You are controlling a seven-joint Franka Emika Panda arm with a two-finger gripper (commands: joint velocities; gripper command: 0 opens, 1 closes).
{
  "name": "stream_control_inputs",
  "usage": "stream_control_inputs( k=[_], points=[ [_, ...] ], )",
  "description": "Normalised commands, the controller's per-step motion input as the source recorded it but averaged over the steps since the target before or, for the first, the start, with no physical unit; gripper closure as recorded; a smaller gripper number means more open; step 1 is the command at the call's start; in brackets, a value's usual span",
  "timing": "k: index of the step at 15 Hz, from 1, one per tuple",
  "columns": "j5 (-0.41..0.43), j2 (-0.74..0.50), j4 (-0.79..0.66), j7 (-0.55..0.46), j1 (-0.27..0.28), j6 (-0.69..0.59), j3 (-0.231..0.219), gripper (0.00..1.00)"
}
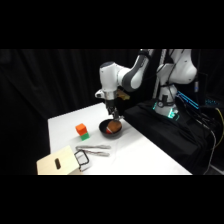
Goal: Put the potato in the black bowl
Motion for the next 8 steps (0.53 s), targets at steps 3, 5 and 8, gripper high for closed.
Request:
stream_control_inputs(
  k=[3,5,8],
  points=[
    [-0.034,-0.27,0.11,-0.08,0.003,-0.3,0.0,0.0],
    [-0.046,-0.3,0.19,-0.06,0.009,-0.43,0.007,0.0],
    [-0.081,-0.18,0.29,-0.04,0.009,-0.47,0.011,0.0]
  ],
)
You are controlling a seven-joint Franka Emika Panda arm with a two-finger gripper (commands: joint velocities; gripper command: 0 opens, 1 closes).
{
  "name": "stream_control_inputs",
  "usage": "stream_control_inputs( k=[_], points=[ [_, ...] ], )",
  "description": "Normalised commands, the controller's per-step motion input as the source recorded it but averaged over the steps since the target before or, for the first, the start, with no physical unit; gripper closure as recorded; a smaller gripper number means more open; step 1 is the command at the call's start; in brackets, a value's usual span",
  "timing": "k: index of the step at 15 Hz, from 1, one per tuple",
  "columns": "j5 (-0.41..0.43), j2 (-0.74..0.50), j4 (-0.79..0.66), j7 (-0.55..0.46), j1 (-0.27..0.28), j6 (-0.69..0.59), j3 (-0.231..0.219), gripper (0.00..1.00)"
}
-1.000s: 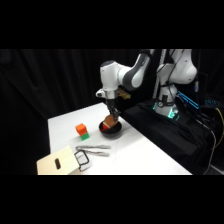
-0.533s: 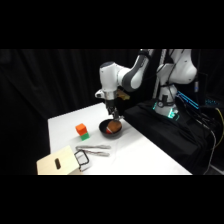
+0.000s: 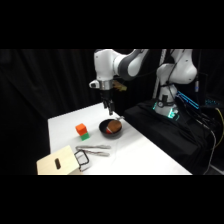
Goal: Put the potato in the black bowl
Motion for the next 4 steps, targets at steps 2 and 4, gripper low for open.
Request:
stream_control_inputs(
  k=[2,4],
  points=[
    [-0.076,-0.07,0.31,-0.02,0.013,-0.38,0.017,0.0],
    [0.023,-0.01,0.3,-0.08,0.014,-0.32,0.017,0.0]
  ],
)
